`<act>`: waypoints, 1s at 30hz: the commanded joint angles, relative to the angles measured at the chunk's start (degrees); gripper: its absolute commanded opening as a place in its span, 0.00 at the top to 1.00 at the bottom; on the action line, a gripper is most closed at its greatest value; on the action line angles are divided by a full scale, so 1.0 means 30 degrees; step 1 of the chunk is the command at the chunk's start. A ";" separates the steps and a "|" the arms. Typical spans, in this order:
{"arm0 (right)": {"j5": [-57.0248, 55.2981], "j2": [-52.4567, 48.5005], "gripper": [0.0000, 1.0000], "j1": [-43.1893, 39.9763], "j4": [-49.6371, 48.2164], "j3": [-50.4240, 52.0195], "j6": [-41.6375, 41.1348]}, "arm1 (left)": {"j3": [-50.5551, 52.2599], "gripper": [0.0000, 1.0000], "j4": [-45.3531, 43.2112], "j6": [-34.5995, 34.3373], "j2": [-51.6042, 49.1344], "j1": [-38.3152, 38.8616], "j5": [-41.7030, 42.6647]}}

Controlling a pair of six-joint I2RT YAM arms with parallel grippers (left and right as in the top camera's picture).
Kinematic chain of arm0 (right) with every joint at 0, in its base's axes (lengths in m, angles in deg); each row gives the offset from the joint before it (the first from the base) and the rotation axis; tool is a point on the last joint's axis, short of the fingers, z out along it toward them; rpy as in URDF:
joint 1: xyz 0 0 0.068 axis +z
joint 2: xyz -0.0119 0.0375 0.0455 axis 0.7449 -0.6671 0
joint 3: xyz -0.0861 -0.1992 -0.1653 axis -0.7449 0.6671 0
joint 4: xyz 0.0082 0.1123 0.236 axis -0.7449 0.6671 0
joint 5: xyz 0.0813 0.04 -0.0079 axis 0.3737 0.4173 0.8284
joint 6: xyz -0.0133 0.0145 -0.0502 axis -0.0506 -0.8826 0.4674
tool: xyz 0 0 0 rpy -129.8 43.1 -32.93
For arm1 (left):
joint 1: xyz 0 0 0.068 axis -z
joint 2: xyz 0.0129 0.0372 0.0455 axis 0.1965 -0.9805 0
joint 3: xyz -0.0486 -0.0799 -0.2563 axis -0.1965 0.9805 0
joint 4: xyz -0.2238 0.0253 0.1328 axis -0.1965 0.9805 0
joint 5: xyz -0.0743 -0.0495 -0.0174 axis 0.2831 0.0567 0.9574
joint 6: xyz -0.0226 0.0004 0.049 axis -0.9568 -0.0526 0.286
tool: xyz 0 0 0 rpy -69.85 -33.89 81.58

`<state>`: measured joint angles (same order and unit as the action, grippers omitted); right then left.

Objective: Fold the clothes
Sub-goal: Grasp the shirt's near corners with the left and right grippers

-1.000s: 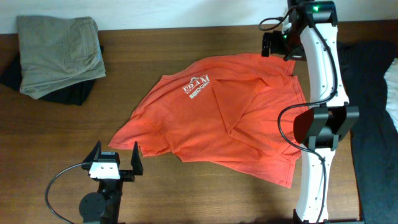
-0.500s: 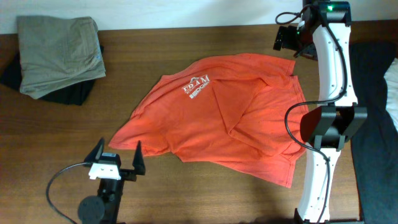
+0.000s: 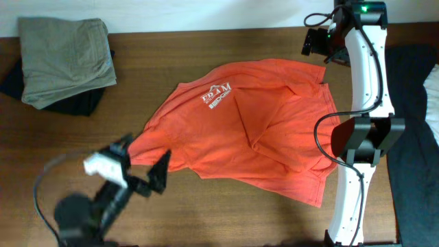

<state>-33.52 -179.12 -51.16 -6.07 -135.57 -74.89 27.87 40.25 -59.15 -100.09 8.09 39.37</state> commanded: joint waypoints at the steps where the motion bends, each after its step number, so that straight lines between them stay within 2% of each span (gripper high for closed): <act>1: -0.0204 0.0080 0.01 -0.0007 0.0007 -0.0146 -0.0219 | -0.4852 0.01 0.2025 0.1698 -0.5457 -0.0066 0.2637; 3: -0.0197 0.0080 0.01 -0.0007 0.0000 -0.0146 -0.0219 | -0.5770 0.01 0.2004 0.1661 -0.7701 -0.0058 0.6368; 4: -0.0204 0.0080 0.01 -0.0007 0.0007 -0.0146 -0.0219 | -0.5778 0.01 0.0903 0.1661 -0.8808 -0.0066 0.8415; 5: -0.0204 0.0080 0.01 -0.0007 0.0007 -0.0146 -0.0219 | -0.5778 0.01 0.0262 0.1501 -0.9602 -0.0022 0.9165; 7: -0.0204 0.0080 0.01 -0.0007 0.0000 -0.0146 -0.0219 | -0.5821 0.01 0.0284 -0.1005 -1.1147 0.0073 0.7541; 8: -0.0204 0.0080 0.01 -0.0007 0.0007 -0.0146 -0.0219 | -0.5850 0.01 0.0940 -0.1851 -1.1795 0.0474 0.5268; 10: -0.0204 0.0080 0.01 -0.0007 0.0000 -0.0146 -0.0219 | -0.6309 0.01 0.2790 -0.1851 -1.1876 0.1537 0.1180; 13: -0.0204 0.0080 0.02 -0.0007 0.0000 -0.0146 -0.0219 | -0.9027 0.01 0.8867 -0.4510 -1.2007 0.5610 -1.2692; 14: -0.0204 0.0080 0.01 -0.0007 0.0007 -0.0146 -0.0219 | -0.9486 0.01 0.9369 -0.4568 -1.2021 0.6921 -1.4571; 17: -0.0204 0.0080 0.01 -0.0007 0.0007 -0.0146 -0.0219 | -0.9508 0.01 0.9362 -0.5056 -1.2291 0.9347 -1.1912; 19: -0.0204 0.0080 0.01 -0.0007 0.0007 -0.0146 -0.0219 | -0.9508 0.01 0.9719 -0.5829 -1.3063 0.9610 -1.3835; 20: -0.0197 0.0080 0.01 -0.0007 0.0007 -0.0146 -0.0219 | -0.9508 0.01 1.0571 -0.8437 -1.3610 0.9457 -1.5730; 21: -0.0197 0.0080 0.01 -0.0007 0.0007 -0.0146 -0.0219 | -0.9508 0.01 1.2429 -1.2874 -1.4608 0.9041 -1.7515; 22: -0.0204 0.0080 0.01 -0.0007 0.0007 -0.0146 -0.0219 | -0.9508 0.01 1.3340 -1.3923 -1.5642 0.8575 -1.7318; 25: -0.0204 0.0080 0.01 -0.0007 0.0007 -0.0146 -0.0219 | -0.9508 0.01 1.3770 -1.3908 -1.8192 0.7621 -1.5533; 27: -0.0204 0.0080 0.01 -0.0007 0.0000 -0.0146 -0.0219 | -0.9508 0.11 1.3748 -1.3908 -2.0036 0.7191 -1.5263; 29: -0.0204 0.0080 0.02 -0.0007 0.0007 -0.0146 -0.0219 | -0.9508 0.26 1.3748 -1.3908 -2.1281 0.7111 -1.5278; 30: -0.0204 0.0080 0.01 -0.0007 0.0007 -0.0146 -0.0219 | -0.9508 0.37 1.3733 -1.3916 -2.1733 0.7104 -1.5285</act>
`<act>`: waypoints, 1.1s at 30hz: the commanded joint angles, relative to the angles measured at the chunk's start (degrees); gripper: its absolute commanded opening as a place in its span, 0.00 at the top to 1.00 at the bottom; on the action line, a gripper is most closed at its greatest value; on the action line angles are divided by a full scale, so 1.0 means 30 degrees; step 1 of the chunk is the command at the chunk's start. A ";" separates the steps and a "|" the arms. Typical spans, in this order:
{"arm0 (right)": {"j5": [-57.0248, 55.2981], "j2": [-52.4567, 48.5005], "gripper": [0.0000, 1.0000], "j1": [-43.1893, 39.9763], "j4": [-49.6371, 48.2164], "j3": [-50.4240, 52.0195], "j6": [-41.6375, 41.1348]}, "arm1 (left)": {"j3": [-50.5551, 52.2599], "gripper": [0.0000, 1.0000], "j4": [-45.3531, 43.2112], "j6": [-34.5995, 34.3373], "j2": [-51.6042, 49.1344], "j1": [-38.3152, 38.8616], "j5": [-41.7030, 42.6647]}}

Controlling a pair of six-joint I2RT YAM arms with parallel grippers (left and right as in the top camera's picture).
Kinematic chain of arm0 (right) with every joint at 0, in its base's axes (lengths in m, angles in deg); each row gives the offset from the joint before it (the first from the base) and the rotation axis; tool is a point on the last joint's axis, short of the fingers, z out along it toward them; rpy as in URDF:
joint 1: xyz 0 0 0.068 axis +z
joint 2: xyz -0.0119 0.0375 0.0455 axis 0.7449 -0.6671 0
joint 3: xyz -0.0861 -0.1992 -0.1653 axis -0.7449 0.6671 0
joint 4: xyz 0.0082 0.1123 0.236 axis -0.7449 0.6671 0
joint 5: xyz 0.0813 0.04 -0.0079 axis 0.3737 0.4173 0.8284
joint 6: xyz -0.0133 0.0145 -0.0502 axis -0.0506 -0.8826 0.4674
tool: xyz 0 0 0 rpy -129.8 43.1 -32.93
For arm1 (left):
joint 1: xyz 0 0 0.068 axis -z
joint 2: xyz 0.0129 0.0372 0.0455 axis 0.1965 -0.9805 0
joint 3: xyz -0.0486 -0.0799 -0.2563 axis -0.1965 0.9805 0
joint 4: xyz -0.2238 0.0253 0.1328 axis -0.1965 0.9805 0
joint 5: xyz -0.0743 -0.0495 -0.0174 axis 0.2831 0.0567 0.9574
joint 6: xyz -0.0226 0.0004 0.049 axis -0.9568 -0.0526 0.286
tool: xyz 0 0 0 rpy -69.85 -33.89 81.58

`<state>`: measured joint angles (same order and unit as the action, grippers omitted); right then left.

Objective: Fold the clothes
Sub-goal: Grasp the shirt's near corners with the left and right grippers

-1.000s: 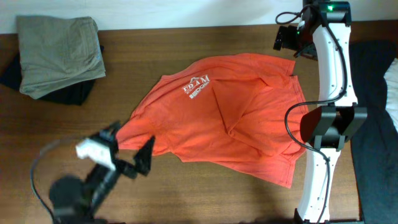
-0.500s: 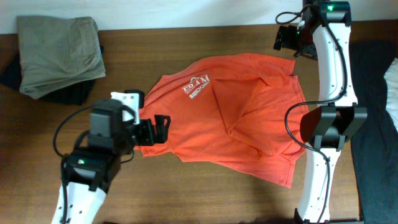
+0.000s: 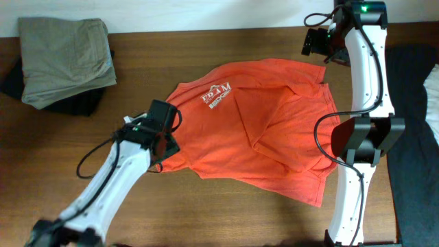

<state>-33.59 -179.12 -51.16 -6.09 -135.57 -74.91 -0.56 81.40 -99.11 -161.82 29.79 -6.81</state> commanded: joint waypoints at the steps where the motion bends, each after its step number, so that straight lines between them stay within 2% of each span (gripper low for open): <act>1: -0.0182 0.0080 0.02 -0.0007 0.0007 -0.0146 -0.0211 | -0.0029 0.39 0.0015 -0.0590 -0.1537 -0.0182 0.0109; 3: -0.0175 0.0080 0.01 -0.0007 0.0015 -0.0146 -0.0211 | -0.0029 0.39 0.0051 -0.0590 -0.2200 -0.0408 0.0313; 6: -0.0182 0.0080 0.01 -0.0007 0.0015 -0.0146 -0.0211 | -0.0007 0.38 0.0095 -0.0284 -0.2885 -0.1049 0.2288; 9: -0.0182 0.0080 0.01 -0.0007 0.0015 -0.0146 -0.0211 | 0.0022 0.38 0.0270 -0.0284 -0.3577 -0.1115 0.2404; 12: -0.0182 0.0080 0.01 -0.0007 0.0007 -0.0146 -0.0211 | 0.0029 0.43 0.0277 0.0160 -0.4029 -0.1115 0.3111; 18: -0.0182 0.0080 0.01 -0.0007 0.0015 -0.0146 -0.0211 | 0.0634 0.42 0.0168 0.0204 -0.4036 -0.1151 0.3016; 24: -0.0175 0.0080 0.01 -0.0007 0.0015 -0.0146 -0.0211 | 0.1384 0.43 -0.0342 0.0262 -0.4036 -0.2696 0.3067; 27: -0.0182 0.0080 0.01 -0.0007 0.0015 -0.0146 -0.0211 | 0.1508 0.43 -0.1115 0.2178 -0.4036 -0.3177 0.3504; 29: -0.0182 0.0080 0.01 -0.0007 0.0007 -0.0146 -0.0211 | 0.1508 0.42 -0.2135 0.3563 -0.4036 -0.3177 0.4758; 33: -0.0182 0.0080 0.01 -0.0007 0.0015 -0.0146 -0.0211 | 0.1508 0.43 -0.2761 0.4211 -0.4065 -0.3155 0.5056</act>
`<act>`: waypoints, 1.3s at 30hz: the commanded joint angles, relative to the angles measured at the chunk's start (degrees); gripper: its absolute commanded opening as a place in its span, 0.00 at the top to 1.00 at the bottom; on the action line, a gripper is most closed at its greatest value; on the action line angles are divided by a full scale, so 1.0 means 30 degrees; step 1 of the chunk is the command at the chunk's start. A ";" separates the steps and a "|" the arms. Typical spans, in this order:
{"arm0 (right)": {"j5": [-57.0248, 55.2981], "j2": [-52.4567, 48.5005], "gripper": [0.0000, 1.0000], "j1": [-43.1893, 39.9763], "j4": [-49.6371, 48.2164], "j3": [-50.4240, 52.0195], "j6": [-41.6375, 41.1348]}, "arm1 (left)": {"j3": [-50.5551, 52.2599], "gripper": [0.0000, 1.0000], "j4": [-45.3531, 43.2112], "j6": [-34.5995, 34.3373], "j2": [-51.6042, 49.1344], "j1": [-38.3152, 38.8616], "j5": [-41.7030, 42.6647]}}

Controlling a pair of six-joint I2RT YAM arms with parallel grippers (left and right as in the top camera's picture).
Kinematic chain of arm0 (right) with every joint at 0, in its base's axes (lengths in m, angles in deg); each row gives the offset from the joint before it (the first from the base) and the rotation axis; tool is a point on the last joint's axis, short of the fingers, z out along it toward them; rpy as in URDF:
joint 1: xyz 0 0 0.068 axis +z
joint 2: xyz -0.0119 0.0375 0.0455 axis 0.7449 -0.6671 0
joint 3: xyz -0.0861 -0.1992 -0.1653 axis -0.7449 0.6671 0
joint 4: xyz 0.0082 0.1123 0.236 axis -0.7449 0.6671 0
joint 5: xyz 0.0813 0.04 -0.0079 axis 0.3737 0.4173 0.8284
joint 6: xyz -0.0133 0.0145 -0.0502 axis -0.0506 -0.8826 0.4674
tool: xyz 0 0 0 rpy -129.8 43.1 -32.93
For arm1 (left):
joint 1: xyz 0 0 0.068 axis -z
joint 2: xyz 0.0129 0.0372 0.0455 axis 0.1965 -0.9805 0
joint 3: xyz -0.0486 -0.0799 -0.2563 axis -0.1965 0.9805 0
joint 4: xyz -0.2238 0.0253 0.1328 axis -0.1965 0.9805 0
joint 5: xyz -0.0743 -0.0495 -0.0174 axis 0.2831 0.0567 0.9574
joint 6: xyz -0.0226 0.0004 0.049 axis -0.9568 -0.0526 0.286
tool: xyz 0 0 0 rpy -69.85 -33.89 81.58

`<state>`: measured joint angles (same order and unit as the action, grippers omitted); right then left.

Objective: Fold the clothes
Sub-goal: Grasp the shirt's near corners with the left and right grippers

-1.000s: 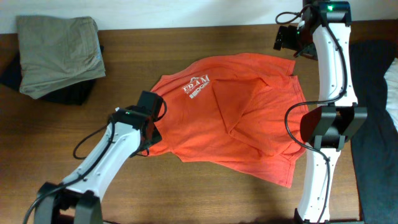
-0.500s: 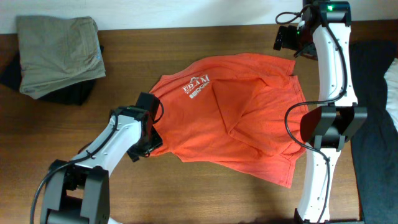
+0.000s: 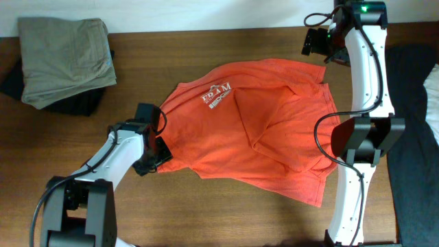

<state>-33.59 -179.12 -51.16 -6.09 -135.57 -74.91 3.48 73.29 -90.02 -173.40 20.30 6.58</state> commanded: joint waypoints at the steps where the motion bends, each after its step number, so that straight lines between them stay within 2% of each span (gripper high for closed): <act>1: -0.0182 0.0080 0.01 -0.0007 0.0015 -0.0146 -0.0211 | 0.0160 0.43 -0.0015 0.1188 -0.0284 0.0000 0.0583; 7: -0.0182 0.0080 0.01 -0.0007 0.0007 -0.0146 -0.0211 | 0.0160 0.43 0.0211 0.1180 -0.1683 0.0000 0.0670; 12: -0.0182 0.0080 0.01 -0.0007 0.0015 -0.0146 -0.0211 | 0.0168 0.53 0.0889 0.1180 -0.2259 0.0000 0.0656; 14: -0.0182 0.0080 0.01 -0.0007 0.0015 -0.0146 -0.0211 | 0.0168 0.62 0.0903 0.1180 -0.2339 0.0007 0.0663; 17: -0.0182 0.0080 0.01 -0.0007 0.0015 -0.0146 -0.0211 | 0.0168 0.88 0.0954 0.1180 -0.2339 0.0000 0.0656; 20: -0.0182 0.0080 0.01 -0.0007 0.0007 -0.0146 -0.0211 | 0.0168 0.99 0.0714 0.1173 -0.2339 0.0000 0.0648; 25: 0.0940 0.0080 0.01 0.0007 -0.0597 -0.0146 -0.1064 | 0.0168 0.99 -0.0124 0.1166 -0.2339 0.0000 0.0648; 28: 0.2878 0.0189 0.01 -0.0051 0.0663 -0.0175 -0.0576 | 0.0168 0.99 -0.0291 0.1166 -0.2339 0.0000 0.0641; 29: 0.2288 0.0386 0.01 -0.0262 0.1778 -0.0226 -0.1253 | 0.0168 0.99 -0.0459 0.1166 -0.2339 0.0000 0.0641; 31: 0.0270 0.1290 0.01 -0.0809 0.3971 -0.0233 -0.3898 | 0.0168 0.93 -0.0583 0.1173 -0.2339 0.0000 0.0590; 32: -0.0568 0.1923 0.01 -0.1071 0.4612 -0.0233 -0.4503 | 0.0168 0.94 -0.0576 0.1173 -0.2339 0.0000 0.0481; 33: -0.0102 0.2608 0.02 -0.1173 0.4612 -0.0219 -0.3526 | 0.0168 0.99 -0.0605 0.1173 -0.2331 0.0000 0.0437; 35: 0.1158 0.4233 0.02 -0.0933 0.4612 -0.0219 -0.2375 | 0.0168 0.99 -0.0860 0.1173 -0.2331 0.0000 0.0437; 39: -0.1552 0.7708 0.01 0.0794 0.4612 0.1056 -0.2222 | 0.0168 0.99 -0.1158 0.1173 -0.2339 0.0000 0.0350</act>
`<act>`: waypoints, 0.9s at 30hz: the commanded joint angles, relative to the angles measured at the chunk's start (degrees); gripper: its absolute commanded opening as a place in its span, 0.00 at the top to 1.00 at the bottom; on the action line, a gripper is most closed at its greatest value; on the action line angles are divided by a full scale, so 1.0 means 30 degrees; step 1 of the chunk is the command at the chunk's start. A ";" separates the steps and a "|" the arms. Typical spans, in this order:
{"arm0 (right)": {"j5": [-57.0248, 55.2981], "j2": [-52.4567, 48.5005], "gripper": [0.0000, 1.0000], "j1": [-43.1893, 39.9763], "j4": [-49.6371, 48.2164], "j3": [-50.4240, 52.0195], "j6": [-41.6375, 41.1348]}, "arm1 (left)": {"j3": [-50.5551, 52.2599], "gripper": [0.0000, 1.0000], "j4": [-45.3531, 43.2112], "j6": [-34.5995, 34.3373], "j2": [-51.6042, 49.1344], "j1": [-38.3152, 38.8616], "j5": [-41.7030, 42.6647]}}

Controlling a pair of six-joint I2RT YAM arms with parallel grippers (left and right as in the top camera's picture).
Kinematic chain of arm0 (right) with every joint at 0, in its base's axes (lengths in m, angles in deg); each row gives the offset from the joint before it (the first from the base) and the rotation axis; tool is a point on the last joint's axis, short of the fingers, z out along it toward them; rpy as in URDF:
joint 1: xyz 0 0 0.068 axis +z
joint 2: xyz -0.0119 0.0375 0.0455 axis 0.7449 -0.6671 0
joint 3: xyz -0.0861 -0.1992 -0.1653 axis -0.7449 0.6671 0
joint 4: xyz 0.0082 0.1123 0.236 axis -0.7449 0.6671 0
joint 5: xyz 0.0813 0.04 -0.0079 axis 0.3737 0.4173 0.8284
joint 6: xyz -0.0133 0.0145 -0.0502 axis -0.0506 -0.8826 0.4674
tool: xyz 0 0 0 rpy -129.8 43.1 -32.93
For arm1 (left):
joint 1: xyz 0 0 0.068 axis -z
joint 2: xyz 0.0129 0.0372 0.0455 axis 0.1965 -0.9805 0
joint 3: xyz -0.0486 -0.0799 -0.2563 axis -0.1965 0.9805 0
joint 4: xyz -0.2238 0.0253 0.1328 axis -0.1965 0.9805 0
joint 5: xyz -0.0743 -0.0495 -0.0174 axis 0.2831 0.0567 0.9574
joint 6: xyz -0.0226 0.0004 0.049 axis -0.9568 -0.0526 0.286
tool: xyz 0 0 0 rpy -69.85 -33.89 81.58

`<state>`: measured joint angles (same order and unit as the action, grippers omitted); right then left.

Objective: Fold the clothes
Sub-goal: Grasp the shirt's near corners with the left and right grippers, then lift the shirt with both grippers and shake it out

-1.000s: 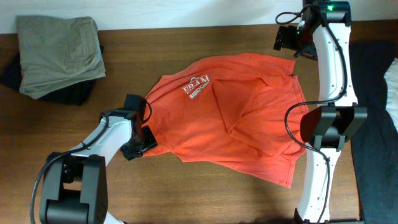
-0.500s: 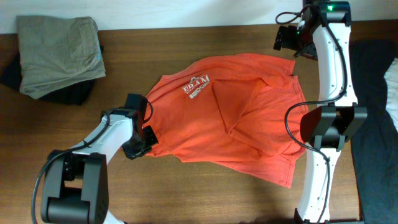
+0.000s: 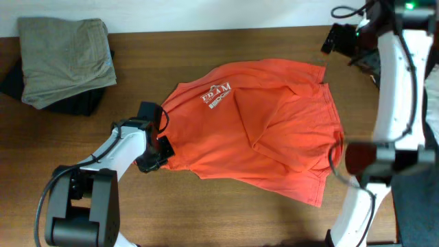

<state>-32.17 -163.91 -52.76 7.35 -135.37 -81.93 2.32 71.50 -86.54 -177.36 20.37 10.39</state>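
An orange t-shirt (image 3: pixel 267 130) with a white chest logo (image 3: pixel 216 95) lies spread and creased across the middle of the wooden table (image 3: pixel 206 213). My left gripper (image 3: pixel 159 147) is down at the shirt's left sleeve end, its dark fingers over the fabric's edge; whether they are closed on the cloth does not show from above. My right gripper (image 3: pixel 337 38) hangs at the far right, beyond the shirt's upper right corner (image 3: pixel 321 68) and apart from it. Its jaws are too small and dark to read.
A folded olive-green garment (image 3: pixel 65 55) lies at the far left corner on top of a dark one (image 3: pixel 86 103). Dark cloth (image 3: pixel 418 137) covers the area past the table's right edge. The right arm's white links (image 3: pixel 394 89) stand along the right side.
My right arm has swung to the right, its gripper now farther from the shirt's upper right corner. My left gripper has stayed at the left sleeve, shifting only slightly. The shirt lies as before.
My left arm was first near the front left, short of the shirt. It then stood over the shirt's left edge, then lower at the sleeve end, where it remains. My right gripper stayed by the upper right corner until now, when it has moved off to the right.
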 commanded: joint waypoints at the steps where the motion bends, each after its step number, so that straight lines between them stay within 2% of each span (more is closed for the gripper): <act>1: -0.3366 0.3963 0.01 0.1756 0.0131 0.2331 -0.0430 | 0.0554 0.99 -0.0561 0.0022 -0.1020 -0.0022 -0.1056; 3: -0.4794 0.6142 0.01 0.1894 0.0124 0.5333 -0.1173 | 0.0554 0.99 -0.0554 0.0022 -0.1020 -0.0022 -0.1137; 6: -0.3636 0.8786 0.01 0.1508 0.0124 1.0768 -0.1290 | 0.0554 0.99 -0.0561 0.0015 -0.1020 -0.0022 -0.1107; 8: -0.3461 0.9930 0.01 0.1537 0.0124 1.4141 -0.1304 | 0.0554 0.99 -0.0532 0.0022 -0.1020 -0.0022 -0.0867; 10: -0.1377 1.0528 0.01 0.1530 0.0124 1.8331 -0.1049 | 0.0554 0.99 -0.0525 0.0022 -0.1020 -0.0022 -0.0743; 12: -0.1202 1.0520 0.00 0.1530 -0.0189 2.0881 -0.1005 | 0.0554 0.99 -0.0525 0.0022 -0.1013 -0.0022 -0.0743; 13: -0.1202 1.0564 0.12 0.1515 -0.0801 2.2731 -0.1348 | 0.0554 0.99 -0.0532 0.0022 -0.1020 -0.0022 -0.0743; 15: -0.1064 1.1205 0.12 0.1530 -0.2652 2.5478 -0.2317 | 0.0554 0.99 -0.0466 0.0022 -0.1013 -0.0022 -0.0765; 17: -0.1035 1.2779 0.10 0.1530 -0.3767 2.7379 -0.2820 | 0.0554 0.99 -0.0459 0.0102 -0.1013 -0.0022 -0.0765; 19: -0.0357 1.4936 0.01 0.1530 -0.4772 2.8764 -0.2943 | 0.0554 0.99 -0.0466 0.0095 -0.1020 -0.0022 -0.0758; 21: -0.0044 1.7486 0.01 0.1530 -0.6098 3.0818 -0.2936 | 0.0546 0.99 -0.0481 0.0095 -0.1013 -0.0022 -0.0678; 24: 0.0641 1.8418 0.01 0.1523 -0.8131 3.3135 -0.3067 | 0.0546 0.99 -0.0474 0.0087 -0.1013 -0.0022 -0.0678; 27: 0.0670 1.8418 0.01 0.1508 -1.0484 3.5612 -0.4816 | 0.0546 0.99 -0.0466 0.0095 -0.1013 -0.0022 -0.0685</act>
<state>-31.12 -108.94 -48.12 -20.65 -33.34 -92.11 2.28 70.89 -86.52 -177.38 20.37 10.06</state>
